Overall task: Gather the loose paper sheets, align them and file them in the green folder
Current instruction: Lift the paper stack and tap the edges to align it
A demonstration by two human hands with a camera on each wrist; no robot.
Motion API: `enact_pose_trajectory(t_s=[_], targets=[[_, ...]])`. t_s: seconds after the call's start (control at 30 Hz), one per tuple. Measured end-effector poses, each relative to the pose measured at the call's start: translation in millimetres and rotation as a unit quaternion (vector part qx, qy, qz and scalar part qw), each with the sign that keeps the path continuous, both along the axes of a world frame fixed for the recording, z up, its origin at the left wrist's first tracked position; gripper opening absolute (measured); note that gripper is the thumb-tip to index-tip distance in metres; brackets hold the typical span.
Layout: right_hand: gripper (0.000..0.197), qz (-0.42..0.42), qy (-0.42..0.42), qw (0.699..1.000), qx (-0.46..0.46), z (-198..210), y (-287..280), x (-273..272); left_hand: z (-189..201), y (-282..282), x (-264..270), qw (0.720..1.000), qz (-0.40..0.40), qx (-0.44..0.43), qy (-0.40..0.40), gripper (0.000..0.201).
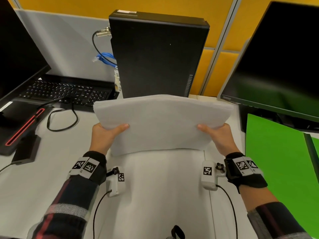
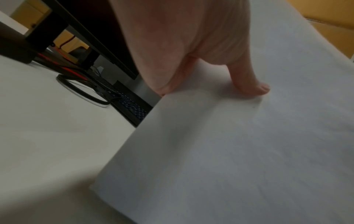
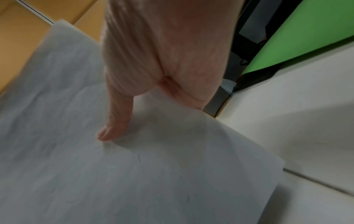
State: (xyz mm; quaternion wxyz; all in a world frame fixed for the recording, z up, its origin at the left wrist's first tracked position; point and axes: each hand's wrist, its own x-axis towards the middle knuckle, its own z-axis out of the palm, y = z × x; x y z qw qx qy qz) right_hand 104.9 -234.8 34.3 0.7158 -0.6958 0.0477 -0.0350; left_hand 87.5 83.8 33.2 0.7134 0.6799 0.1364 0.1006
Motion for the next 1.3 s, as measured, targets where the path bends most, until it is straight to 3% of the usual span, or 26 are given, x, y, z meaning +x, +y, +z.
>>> enact_pose_trajectory(t_s=[0.23,0.47,0.53,0.63,0.73,0.8,0.93,1.0,1.07,1.2,1.3], targets=[[0.018,-0.014,0.02,1.0,-0.004,-8,7,-2,-22,1,-3,0.998,-0.006,0.01,0.06,0.045],[0.019,-0.03,-0.031,0.998,0.034,20,7,4,-25,22,-3,0.989,-0.07,0.054,0.118,0.022],[0.021,-0.037,-0.033,0.997,0.055,24,8,6,-22,23,0,0.994,-0.032,0.021,0.102,0.014],[0.021,-0.055,-0.026,0.992,0.111,23,16,8,-10,9,7,0.988,0.017,-0.145,0.047,0.01],[0.022,-0.044,-0.002,0.985,0.167,18,31,4,10,-20,12,0.964,-0.023,-0.264,0.024,0.037],[0.037,-0.013,0.004,0.978,0.206,10,40,1,24,-41,13,0.958,-0.061,-0.279,0.03,0.054],[0.052,0.023,0.009,0.967,0.253,2,41,-4,41,-53,14,0.977,-0.085,-0.196,0.008,0.042],[0.062,0.029,-0.002,0.972,0.235,5,31,-4,47,-47,14,0.989,-0.066,-0.129,-0.008,0.038],[0.059,0.021,-0.005,0.98,0.2,10,18,-2,50,-38,16,0.996,-0.039,-0.084,-0.019,0.039],[0.016,0.048,-0.002,0.999,0.012,29,0,4,57,-28,17,0.998,-0.01,-0.003,-0.057,0.049],[0.009,0.081,-0.023,0.991,-0.107,43,6,9,66,-30,16,0.995,-0.034,0.041,-0.086,0.047]])
